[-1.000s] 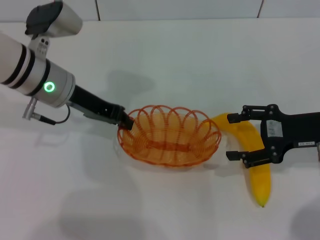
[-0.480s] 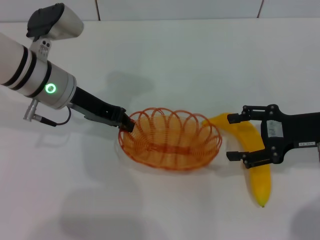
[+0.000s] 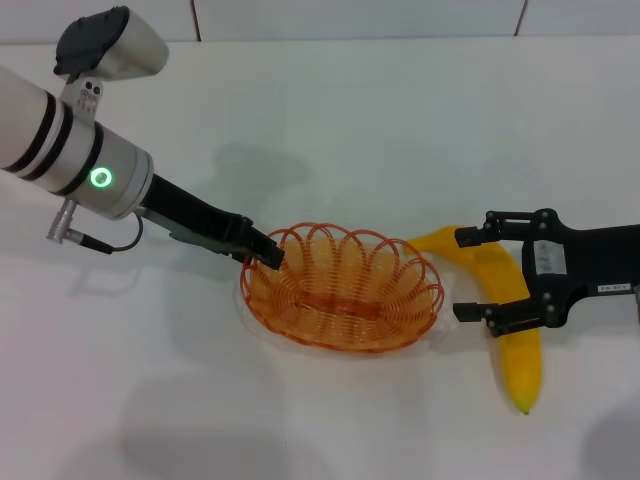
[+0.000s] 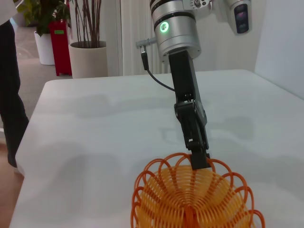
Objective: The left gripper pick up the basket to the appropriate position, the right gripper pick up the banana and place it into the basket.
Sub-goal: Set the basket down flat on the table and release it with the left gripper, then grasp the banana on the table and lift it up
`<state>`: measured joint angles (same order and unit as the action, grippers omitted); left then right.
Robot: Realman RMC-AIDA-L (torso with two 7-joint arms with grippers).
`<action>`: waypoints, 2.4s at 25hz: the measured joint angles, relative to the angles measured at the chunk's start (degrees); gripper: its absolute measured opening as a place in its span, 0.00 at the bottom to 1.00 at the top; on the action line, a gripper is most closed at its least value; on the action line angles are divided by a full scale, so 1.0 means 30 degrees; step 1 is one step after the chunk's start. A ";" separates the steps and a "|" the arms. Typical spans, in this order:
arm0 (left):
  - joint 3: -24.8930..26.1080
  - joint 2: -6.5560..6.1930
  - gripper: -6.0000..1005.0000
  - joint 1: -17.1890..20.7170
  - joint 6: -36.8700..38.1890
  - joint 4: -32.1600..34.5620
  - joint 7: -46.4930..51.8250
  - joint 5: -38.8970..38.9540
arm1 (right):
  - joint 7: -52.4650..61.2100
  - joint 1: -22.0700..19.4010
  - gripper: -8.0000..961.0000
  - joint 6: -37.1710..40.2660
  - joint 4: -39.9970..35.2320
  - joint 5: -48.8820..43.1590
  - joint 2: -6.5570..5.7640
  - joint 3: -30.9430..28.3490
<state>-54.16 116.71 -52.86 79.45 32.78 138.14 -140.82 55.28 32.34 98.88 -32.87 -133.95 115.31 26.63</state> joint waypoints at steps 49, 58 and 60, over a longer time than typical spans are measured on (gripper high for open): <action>0.4616 -0.0002 0.88 0.9134 0.4733 0.3368 -2.2376 0.6025 | 0.0134 -0.1637 0.81 0.0755 -0.0178 0.2408 -0.0718 -0.0498; 0.6531 0.0002 0.88 0.9523 0.4092 0.0127 -2.5859 0.6081 | 0.0527 -0.2171 0.81 0.0573 -0.0330 0.2226 -0.0971 -0.0497; 0.6547 -0.0006 0.88 0.9440 0.4071 0.0098 -2.5896 0.6182 | 0.1378 -0.2316 0.81 0.0552 -0.0793 0.1977 -0.1132 -0.0498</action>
<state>-34.52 116.69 -24.54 91.67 33.07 60.45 -122.28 59.42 25.39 100.54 -35.25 -128.01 111.91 25.14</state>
